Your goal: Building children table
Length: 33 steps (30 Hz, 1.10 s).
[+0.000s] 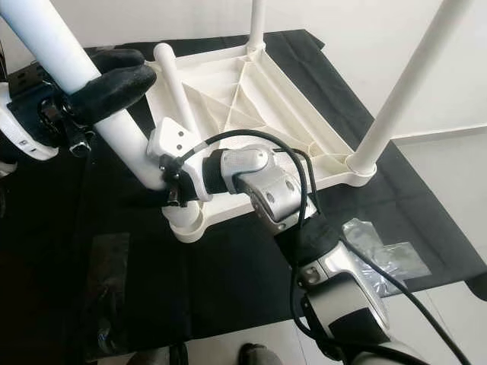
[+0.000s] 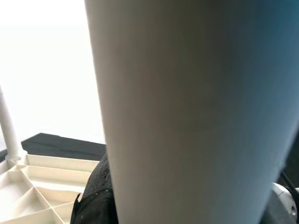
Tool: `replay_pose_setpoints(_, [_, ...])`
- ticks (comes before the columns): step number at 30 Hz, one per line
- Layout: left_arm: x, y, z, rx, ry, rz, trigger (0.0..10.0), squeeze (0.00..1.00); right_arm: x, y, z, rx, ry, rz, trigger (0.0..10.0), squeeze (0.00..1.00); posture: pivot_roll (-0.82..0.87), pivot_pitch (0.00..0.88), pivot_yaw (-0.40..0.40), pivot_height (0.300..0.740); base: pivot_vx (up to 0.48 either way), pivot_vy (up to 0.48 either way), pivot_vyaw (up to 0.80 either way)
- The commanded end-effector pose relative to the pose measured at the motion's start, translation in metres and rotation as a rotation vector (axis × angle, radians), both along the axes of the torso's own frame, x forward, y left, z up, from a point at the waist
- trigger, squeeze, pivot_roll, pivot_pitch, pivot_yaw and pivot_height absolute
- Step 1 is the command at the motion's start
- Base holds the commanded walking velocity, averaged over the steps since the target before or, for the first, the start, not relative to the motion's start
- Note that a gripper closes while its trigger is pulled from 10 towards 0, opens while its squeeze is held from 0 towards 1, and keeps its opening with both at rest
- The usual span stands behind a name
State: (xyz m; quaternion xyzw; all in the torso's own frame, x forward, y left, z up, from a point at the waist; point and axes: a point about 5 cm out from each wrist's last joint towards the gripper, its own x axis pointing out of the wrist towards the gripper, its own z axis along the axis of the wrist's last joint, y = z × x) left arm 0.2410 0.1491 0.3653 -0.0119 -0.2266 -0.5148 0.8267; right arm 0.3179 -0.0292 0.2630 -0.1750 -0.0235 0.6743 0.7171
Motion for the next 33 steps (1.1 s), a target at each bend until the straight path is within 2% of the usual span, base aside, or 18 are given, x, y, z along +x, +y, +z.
replay_pose_setpoints(1, [-0.009, -0.013, -0.001, 0.037, 0.001, -0.135, 0.0, 0.00, -0.001, 0.004, 0.009, 0.036, -0.019, 0.018, 10.0, 0.00, -0.01, 0.143, 0.012, 0.740, 0.000, 0.000, 0.00])
replay_pose_setpoints(2, [-0.010, -0.014, -0.002, 0.054, 0.011, -0.170, 0.0, 0.00, -0.004, 0.002, 0.013, 0.051, -0.012, 0.083, 10.0, 0.11, 0.00, 0.140, 0.011, 0.740, 0.000, 0.000, 0.00])
replay_pose_setpoints(3, [-0.010, -0.014, -0.002, 0.054, 0.011, -0.170, 0.0, 0.00, -0.004, 0.002, 0.013, 0.051, -0.012, 0.083, 10.0, 0.11, 0.00, 0.140, 0.011, 0.740, 0.000, 0.000, 0.00])
replay_pose_setpoints(4, [-0.011, -0.016, -0.003, 0.081, 0.018, -0.216, 0.0, 0.00, -0.009, -0.003, 0.017, 0.061, 0.003, 0.165, 10.0, 1.00, 0.00, 0.137, 0.009, 0.740, 0.000, 0.000, 0.00])
replay_pose_setpoints(5, [-0.015, -0.018, -0.003, 0.133, 0.026, -0.310, 0.0, 0.00, -0.016, -0.011, 0.023, 0.046, 0.026, 0.305, 10.0, 1.00, 0.00, 0.134, 0.009, 0.740, 0.000, 0.000, 0.00])
replay_pose_setpoints(9, [-0.017, -0.020, -0.003, 0.188, 0.018, -0.361, 0.0, 0.00, -0.017, -0.015, 0.020, -0.029, 0.020, 0.376, 10.0, 1.00, -0.01, 0.130, 0.013, 0.740, 0.000, 0.000, 0.00])
replay_pose_setpoints(10, [-0.017, -0.020, -0.002, 0.214, 0.007, -0.362, 0.0, 0.00, -0.019, -0.016, 0.018, -0.059, 0.024, 0.406, 10.0, 0.35, -0.01, 0.130, 0.013, 0.740, 0.000, 0.000, 0.00])
replay_pose_setpoints(12, [-0.017, -0.020, -0.002, 0.214, 0.007, -0.362, 0.0, 0.00, -0.019, -0.016, 0.018, -0.059, 0.024, 0.406, 10.0, 0.35, -0.01, 0.130, 0.013, 0.740, 0.000, 0.000, 0.00])
replay_pose_setpoints(13, [-0.017, -0.022, 0.000, 0.214, -0.002, -0.373, 0.0, 0.00, -0.018, -0.015, 0.017, -0.070, 0.035, 0.413, 10.0, 0.00, -0.01, 0.129, 0.014, 0.740, 0.000, 0.000, 0.00])
replay_pose_setpoints(17, [-0.017, -0.029, 0.006, 0.189, -0.031, -0.395, 0.0, 0.00, -0.016, -0.008, 0.011, -0.090, 0.059, 0.414, 10.0, 0.00, -0.01, 0.126, 0.015, 0.740, 0.000, 0.000, 0.00])
replay_pose_setpoints(18, [-0.016, -0.032, 0.009, 0.174, -0.040, -0.402, 0.0, 0.00, -0.015, -0.004, 0.009, -0.091, 0.074, 0.415, 9.5, 0.00, -0.01, 0.126, 0.014, 0.740, 0.000, 0.000, 0.00])
replay_pose_setpoints(19, [-0.016, -0.032, 0.009, 0.174, -0.040, -0.402, 0.0, 0.00, -0.015, -0.004, 0.009, -0.091, 0.074, 0.415, 9.5, 0.00, -0.01, 0.126, 0.014, 0.740, 0.000, 0.000, 0.00])
replay_pose_setpoints(20, [-0.015, -0.034, 0.011, 0.161, -0.051, -0.403, 0.0, 0.00, -0.016, 0.000, 0.007, -0.078, 0.102, 0.418, 0.0, 0.00, -0.01, 0.126, 0.014, 0.740, 0.000, 0.000, 0.00])
replay_pose_setpoints(23, [-0.013, -0.037, 0.015, 0.146, -0.065, -0.405, 0.0, 0.00, -0.017, 0.004, 0.005, -0.057, 0.134, 0.430, 0.0, 0.00, -0.01, 0.127, 0.015, 0.740, 0.000, 0.000, 0.00])
replay_pose_setpoints(33, [-0.011, -0.043, 0.022, 0.155, -0.077, -0.430, 0.0, 0.00, -0.016, 0.007, 0.003, -0.045, 0.149, 0.429, 0.0, 0.00, -0.01, 0.131, 0.016, 0.740, 0.000, 0.000, 0.00])
